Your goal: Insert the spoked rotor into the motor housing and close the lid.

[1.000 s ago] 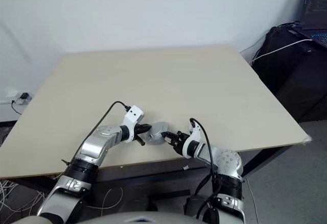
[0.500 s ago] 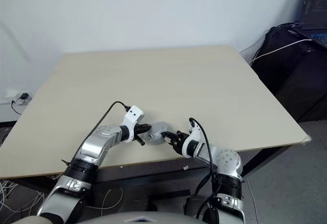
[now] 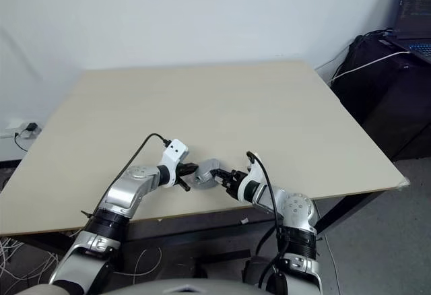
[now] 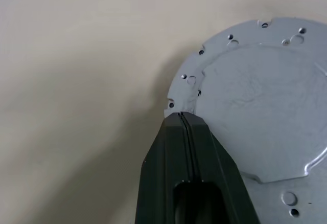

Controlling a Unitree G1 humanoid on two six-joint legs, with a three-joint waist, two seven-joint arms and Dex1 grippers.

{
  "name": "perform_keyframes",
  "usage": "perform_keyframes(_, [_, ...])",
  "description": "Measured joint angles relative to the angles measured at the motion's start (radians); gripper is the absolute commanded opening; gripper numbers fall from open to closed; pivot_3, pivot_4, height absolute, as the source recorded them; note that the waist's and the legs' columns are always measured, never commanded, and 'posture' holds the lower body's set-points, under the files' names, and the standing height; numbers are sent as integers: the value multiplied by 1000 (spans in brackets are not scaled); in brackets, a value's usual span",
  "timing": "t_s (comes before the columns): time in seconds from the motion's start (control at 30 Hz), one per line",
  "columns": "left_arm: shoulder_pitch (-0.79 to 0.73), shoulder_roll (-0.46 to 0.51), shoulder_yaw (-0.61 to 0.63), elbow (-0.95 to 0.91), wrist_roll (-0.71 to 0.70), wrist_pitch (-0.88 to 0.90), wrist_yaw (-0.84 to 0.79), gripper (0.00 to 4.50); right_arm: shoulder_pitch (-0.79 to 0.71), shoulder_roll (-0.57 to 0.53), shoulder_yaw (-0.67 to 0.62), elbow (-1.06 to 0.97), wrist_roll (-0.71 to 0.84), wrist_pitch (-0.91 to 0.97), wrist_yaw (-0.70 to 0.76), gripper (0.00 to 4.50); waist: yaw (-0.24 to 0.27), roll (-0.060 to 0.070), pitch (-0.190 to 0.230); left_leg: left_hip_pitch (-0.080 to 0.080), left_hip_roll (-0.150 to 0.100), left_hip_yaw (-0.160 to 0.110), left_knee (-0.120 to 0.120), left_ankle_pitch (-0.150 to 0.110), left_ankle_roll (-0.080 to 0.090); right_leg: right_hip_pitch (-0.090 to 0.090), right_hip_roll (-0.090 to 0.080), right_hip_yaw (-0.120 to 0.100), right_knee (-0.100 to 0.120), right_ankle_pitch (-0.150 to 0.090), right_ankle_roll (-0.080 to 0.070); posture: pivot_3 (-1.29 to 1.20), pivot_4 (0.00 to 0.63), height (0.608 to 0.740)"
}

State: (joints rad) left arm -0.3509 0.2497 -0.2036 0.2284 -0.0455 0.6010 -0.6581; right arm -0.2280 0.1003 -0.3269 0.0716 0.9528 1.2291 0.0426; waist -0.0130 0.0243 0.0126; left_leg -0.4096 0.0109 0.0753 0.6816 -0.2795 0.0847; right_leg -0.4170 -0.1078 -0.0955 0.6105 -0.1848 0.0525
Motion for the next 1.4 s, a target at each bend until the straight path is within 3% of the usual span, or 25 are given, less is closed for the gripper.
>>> perform_keyframes(0.1, [0, -6, 0, 0, 0, -1, 0, 0, -1, 0, 5, 0, 0, 1, 0, 4374, -3, 0, 0, 0, 0, 0, 0, 0, 0, 0, 0, 0, 0, 0, 0, 0, 0, 740])
perform_keyframes(0.13, [0, -8, -1, 0, 0, -1, 0, 0, -2, 0, 6, 0, 0, 2, 0, 4446, -3, 0, 0, 0, 0, 0, 0, 0, 0, 0, 0, 0, 0, 0, 0, 0, 0, 740])
perform_keyframes(1.4, [13, -3, 4, -12, 4, 1, 2, 0, -6, 1, 5, 56, 76, 68, -35, 4446, -10, 0, 0, 0, 1, 0, 0, 0, 0, -1, 1, 1, 0, 1, -2, 0, 0, 740])
